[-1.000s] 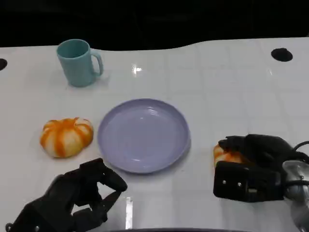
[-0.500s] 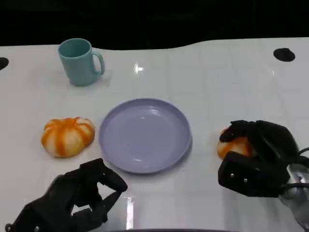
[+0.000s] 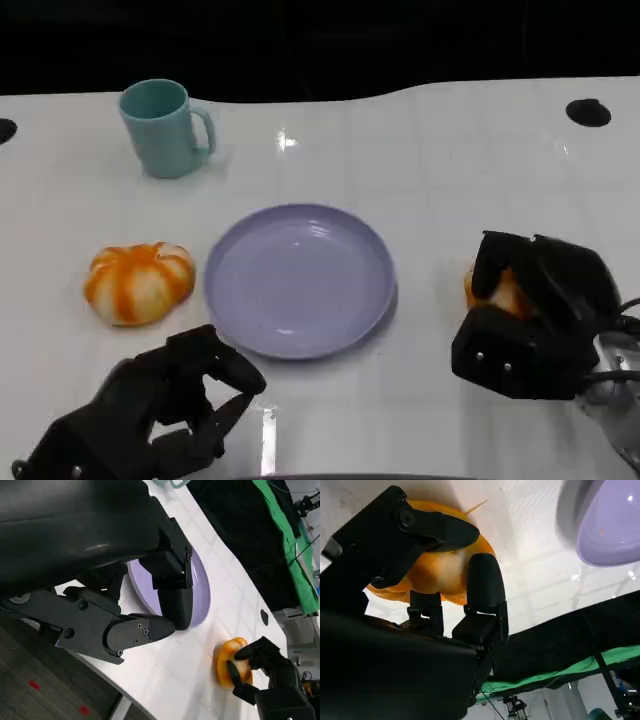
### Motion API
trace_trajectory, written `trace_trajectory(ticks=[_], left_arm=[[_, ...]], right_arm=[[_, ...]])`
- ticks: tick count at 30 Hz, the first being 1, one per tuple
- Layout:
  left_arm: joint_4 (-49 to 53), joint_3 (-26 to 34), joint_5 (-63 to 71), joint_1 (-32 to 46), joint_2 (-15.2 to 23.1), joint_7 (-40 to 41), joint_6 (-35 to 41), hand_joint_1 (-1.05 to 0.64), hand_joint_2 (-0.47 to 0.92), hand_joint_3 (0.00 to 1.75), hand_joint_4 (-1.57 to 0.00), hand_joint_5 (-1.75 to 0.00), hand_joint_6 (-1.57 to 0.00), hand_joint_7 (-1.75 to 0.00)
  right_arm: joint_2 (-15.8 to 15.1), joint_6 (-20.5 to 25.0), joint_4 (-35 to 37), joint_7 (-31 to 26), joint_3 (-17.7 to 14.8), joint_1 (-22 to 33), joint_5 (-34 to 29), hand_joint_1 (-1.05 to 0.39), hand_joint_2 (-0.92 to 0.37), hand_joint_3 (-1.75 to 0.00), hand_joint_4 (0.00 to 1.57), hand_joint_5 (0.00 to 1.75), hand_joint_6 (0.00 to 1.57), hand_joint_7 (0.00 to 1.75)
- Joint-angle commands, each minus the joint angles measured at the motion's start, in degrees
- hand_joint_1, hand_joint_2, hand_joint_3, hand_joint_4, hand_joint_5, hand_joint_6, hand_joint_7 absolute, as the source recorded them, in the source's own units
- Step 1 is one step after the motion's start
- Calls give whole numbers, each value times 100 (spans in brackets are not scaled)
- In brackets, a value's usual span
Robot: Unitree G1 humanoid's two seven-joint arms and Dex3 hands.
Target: Grasp the bread from the table and place it into the plate.
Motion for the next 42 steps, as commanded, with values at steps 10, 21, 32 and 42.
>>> trace_trajectory(ticks=[10, 21, 32, 42], left_arm=[[-52, -6, 42, 7, 26, 32, 59, -28, 82, 63, -71, -175, -63, -129], [-75, -40, 74, 17, 14, 56, 46, -29, 82, 64, -73, -175, -62, -129], [-65, -76, 105, 32, -37, 68, 20, -29, 80, 66, -77, -175, -63, -129], [-127, -89, 161, 63, -90, 60, 31, -29, 80, 67, -75, -175, -62, -129]], right_arm=[[2, -602, -871, 113, -151, -107, 417, -7, -39, -119, 94, 175, 72, 175], [412, -728, -1587, 493, -35, -236, 518, -5, -35, -127, 96, 175, 74, 175], [1035, -848, -1079, 710, 305, -836, 396, -11, -26, -141, 97, 175, 75, 175], [1450, -1025, 267, 761, 434, -1506, 462, -13, -23, -142, 93, 175, 79, 147]])
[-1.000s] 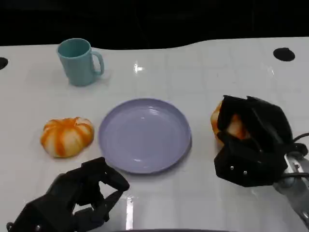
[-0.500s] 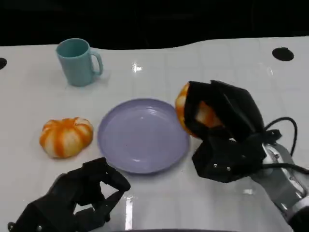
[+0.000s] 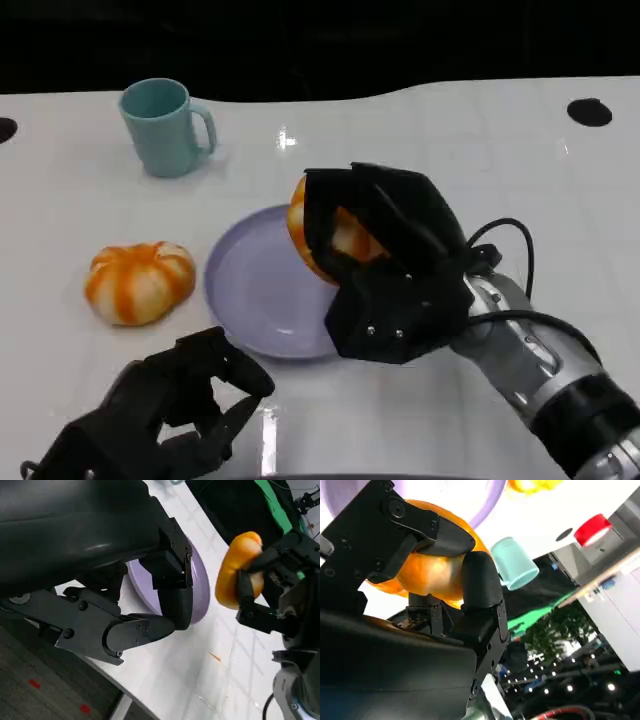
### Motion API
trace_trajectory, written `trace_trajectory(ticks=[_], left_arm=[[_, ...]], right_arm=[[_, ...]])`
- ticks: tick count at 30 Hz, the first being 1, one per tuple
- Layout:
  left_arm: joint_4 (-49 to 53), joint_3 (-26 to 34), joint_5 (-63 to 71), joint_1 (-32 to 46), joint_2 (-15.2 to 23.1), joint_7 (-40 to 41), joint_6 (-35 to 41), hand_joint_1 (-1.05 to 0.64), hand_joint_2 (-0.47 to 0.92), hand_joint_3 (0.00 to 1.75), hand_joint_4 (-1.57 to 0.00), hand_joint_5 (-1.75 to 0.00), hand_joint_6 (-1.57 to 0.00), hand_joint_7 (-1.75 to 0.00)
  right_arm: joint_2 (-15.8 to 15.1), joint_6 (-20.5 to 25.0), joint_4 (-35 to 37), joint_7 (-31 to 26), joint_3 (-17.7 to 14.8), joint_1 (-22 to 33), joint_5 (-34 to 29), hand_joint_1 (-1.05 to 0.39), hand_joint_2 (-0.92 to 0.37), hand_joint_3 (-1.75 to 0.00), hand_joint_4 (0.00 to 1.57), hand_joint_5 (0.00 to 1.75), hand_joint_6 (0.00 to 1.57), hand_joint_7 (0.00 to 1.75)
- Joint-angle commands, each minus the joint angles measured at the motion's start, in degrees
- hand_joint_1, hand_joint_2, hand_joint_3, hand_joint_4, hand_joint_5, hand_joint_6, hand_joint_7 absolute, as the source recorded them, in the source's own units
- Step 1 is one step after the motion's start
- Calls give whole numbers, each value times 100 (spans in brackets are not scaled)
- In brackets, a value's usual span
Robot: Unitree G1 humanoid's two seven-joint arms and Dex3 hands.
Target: Grasp the bread from the table and place it into the plate.
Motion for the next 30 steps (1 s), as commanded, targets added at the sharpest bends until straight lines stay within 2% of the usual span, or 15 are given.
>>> trace_trajectory(ticks=[1, 2, 3, 5, 6, 7, 9, 10, 12, 13, 16, 22, 30], left_arm=[[-67, 1, 24, 43, 10, 46, 4, -29, 80, 67, -75, -175, -62, -129], [-71, -2, 36, 47, 12, 48, -1, -29, 80, 67, -76, -175, -63, -129], [-74, -4, 41, 51, 11, 50, -8, -30, 80, 67, -76, -175, -63, -129], [-73, -6, 41, 56, 7, 51, -28, -30, 80, 67, -76, -175, -63, -129], [-78, -7, 41, 56, 4, 53, -14, -30, 80, 68, -76, -175, -63, -129], [-78, -8, 41, 56, 1, 54, -7, -30, 80, 68, -76, -175, -63, -130], [-79, -5, 31, 54, -6, 50, 5, -31, 79, 68, -76, -175, -63, -129], [-75, -3, 24, 51, -9, 47, 4, -31, 79, 68, -76, -175, -63, -129], [-75, -10, 26, 48, -19, 50, 0, -31, 79, 68, -77, -175, -63, -129], [-75, -12, 30, 47, -22, 51, -3, -31, 79, 68, -77, -175, -63, -129], [-63, -9, 40, 47, -21, 48, -31, -31, 79, 68, -77, -175, -63, -130], [-76, -1, 36, 44, -19, 44, -14, -31, 79, 68, -77, -175, -63, -129], [-58, 12, 41, 21, -9, 43, -6, -30, 79, 68, -77, -175, -64, -129]], right_arm=[[124, -85, 499, 116, -24, -366, 167, -13, -23, -141, 92, 175, 83, 133], [163, -77, 613, 159, -24, -415, 190, -12, -23, -141, 92, 175, 85, 126], [202, -1, 706, 249, -12, -470, 208, -14, -28, -125, 90, 175, 89, 101], [255, 131, 832, 449, 3, -557, 253, -16, -44, -90, 82, 172, 95, 64], [273, 197, 871, 608, 2, -595, 290, -18, -53, -74, 75, 163, 95, 46], [265, 222, 903, 777, 25, -633, 299, -20, -61, -60, 70, 142, 93, 34], [228, 277, 924, 1053, 93, -696, 261, -30, -82, -27, 56, 75, 80, 10], [195, 316, 925, 1198, 151, -733, 212, -34, -87, -21, 49, 60, 71, 5], [132, 438, 884, 1487, 247, -780, 165, -43, -91, -18, 33, 41, 56, 1], [107, 523, 840, 1624, 284, -789, 151, -52, -92, -20, 21, 33, 42, 1], [44, 708, 715, 1863, 393, -789, 56, -64, -92, -23, 6, 25, 26, 0], [-133, 893, 451, 2023, 617, -747, -195, -77, -92, -29, 0, 23, 16, 0], [-375, 1061, -48, 2300, 692, -640, -262, -80, -92, -30, 0, 21, 14, 0]])
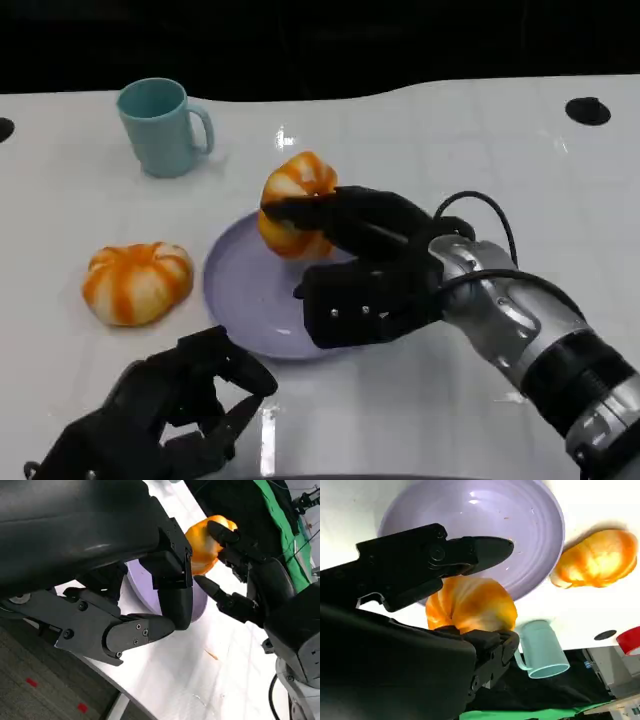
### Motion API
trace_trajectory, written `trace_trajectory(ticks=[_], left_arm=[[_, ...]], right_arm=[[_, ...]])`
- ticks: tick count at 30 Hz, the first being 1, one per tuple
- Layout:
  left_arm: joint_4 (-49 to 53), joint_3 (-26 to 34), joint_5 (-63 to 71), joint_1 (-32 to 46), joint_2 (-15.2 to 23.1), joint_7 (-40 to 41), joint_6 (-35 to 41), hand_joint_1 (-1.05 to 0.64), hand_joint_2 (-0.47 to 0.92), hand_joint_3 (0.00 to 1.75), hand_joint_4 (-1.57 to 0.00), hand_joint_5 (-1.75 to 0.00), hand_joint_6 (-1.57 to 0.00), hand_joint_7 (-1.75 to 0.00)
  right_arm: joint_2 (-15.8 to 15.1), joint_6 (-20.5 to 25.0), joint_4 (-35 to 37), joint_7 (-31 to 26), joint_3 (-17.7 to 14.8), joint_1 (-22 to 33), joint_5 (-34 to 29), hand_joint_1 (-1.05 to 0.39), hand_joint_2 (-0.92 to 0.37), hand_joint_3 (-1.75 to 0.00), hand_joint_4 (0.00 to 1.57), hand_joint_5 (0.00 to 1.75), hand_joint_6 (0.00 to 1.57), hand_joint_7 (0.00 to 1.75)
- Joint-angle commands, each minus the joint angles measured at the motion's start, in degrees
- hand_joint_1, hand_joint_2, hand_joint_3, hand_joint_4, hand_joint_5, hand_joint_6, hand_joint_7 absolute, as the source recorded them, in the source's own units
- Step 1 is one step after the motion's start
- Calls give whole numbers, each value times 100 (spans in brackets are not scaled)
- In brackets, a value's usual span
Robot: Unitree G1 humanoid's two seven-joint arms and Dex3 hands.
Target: Grasp the bread from the table and place it into the plate.
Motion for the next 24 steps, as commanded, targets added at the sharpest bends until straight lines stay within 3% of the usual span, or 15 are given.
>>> trace_trajectory(ticks=[1, 3, 6, 7, 11, 15, 21, 24], left_arm=[[-30, 21, 37, 9, 47, 41, -10, -30, 79, 69, -77, -175, -64, -129], [-23, 23, 31, 7, 48, 37, -9, -29, 79, 69, -77, -175, -64, -129], [-28, 23, 21, 11, 45, 31, 7, -29, 78, 69, -77, -175, -64, -129], [-40, 21, 24, 13, 43, 34, 24, -29, 78, 70, -77, -175, -64, -129], [-72, 14, 25, 22, 29, 46, 78, -29, 78, 70, -77, -175, -64, -129], [-60, 15, 21, 19, 31, 42, 60, -29, 78, 70, -76, -175, -64, -129], [-17, 17, 27, 3, 42, 35, 7, -29, 78, 70, -77, -175, -64, -129], [-3, 21, 21, 2, 39, 36, -11, -29, 78, 70, -77, -175, -64, -129]], right_arm=[[-197, 102, -334, 167, 28, 58, -25, -80, -92, -30, 3, 23, 13, 0], [-255, 151, -467, 241, 41, 79, -43, -80, -92, -30, 10, 27, 10, 0], [-312, 179, -604, 358, 21, 107, -12, -78, -92, -29, 34, 39, 6, 0], [-319, 193, -639, 377, 11, 122, -4, -76, -92, -28, 50, 32, 5, 0], [-335, 239, -754, 411, -16, 188, 29, -73, -92, -25, 80, 17, 6, 1], [-350, 237, -805, 393, -7, 229, 36, -71, -92, -22, 89, 16, 7, 1], [-367, 197, -769, 278, 32, 224, -44, -71, -92, -23, 87, 12, 8, 1], [-394, 86, -938, 10, -59, 355, -24, -66, -92, -21, 89, 11, 21, 7]])
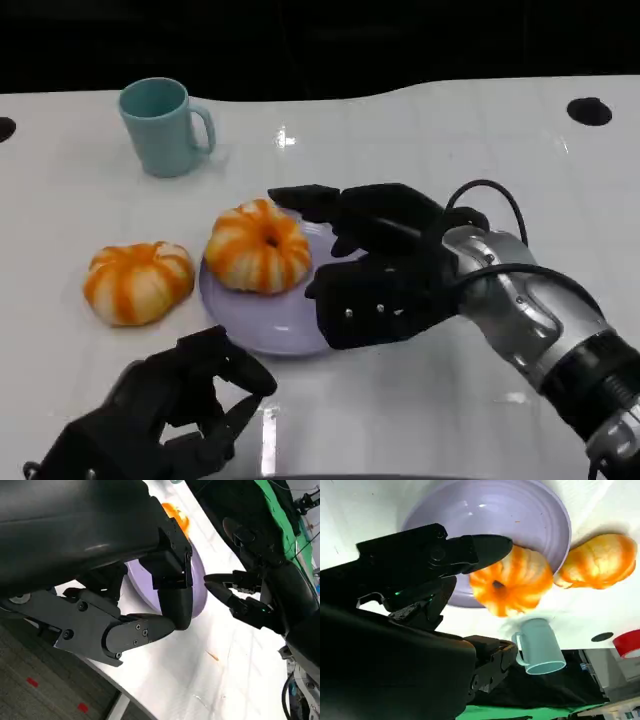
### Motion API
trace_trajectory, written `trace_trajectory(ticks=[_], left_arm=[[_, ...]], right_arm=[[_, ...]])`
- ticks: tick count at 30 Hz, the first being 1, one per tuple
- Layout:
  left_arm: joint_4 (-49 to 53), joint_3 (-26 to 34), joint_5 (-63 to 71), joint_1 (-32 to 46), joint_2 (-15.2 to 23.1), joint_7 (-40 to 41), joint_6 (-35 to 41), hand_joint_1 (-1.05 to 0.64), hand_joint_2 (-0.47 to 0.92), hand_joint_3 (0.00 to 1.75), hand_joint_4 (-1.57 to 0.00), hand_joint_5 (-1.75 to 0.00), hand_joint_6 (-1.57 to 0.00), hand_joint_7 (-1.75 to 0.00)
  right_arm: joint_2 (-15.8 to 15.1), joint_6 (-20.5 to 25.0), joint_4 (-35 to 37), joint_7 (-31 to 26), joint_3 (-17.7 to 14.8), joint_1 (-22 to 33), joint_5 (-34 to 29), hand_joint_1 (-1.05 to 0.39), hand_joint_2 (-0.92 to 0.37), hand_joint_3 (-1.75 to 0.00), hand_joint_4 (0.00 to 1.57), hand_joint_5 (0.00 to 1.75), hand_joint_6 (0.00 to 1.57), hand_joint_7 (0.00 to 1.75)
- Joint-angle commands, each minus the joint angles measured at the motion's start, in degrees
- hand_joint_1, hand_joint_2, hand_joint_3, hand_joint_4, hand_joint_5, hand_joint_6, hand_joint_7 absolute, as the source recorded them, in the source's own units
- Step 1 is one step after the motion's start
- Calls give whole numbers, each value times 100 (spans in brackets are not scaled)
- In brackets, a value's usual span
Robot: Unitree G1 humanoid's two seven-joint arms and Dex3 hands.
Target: Grasp the bread from the table and place it into the plate.
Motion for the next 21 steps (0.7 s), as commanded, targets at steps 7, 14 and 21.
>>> trace_trajectory(ticks=[7, 14, 21], left_arm=[[21, 16, 44, -10, 46, 42, -50, -30, 77, 71, -78, -175, -64, -129], [40, 22, 43, -20, 60, 31, -38, -30, 78, 71, -78, -175, -63, -129], [68, 32, 20, -38, 46, 29, -33, -30, 78, 71, -78, -175, -63, -129]], right_arm=[[-308, -701, -996, -995, -450, 806, 239, -44, -92, -8, 103, 17, 70, 20], [-698, -1105, -1946, -999, -817, 1514, 516, -33, -88, -3, 75, 90, 83, 26], [-985, -1733, -2418, -1323, -1196, 2255, 642, -15, -74, -27, 82, 138, 88, 80]])
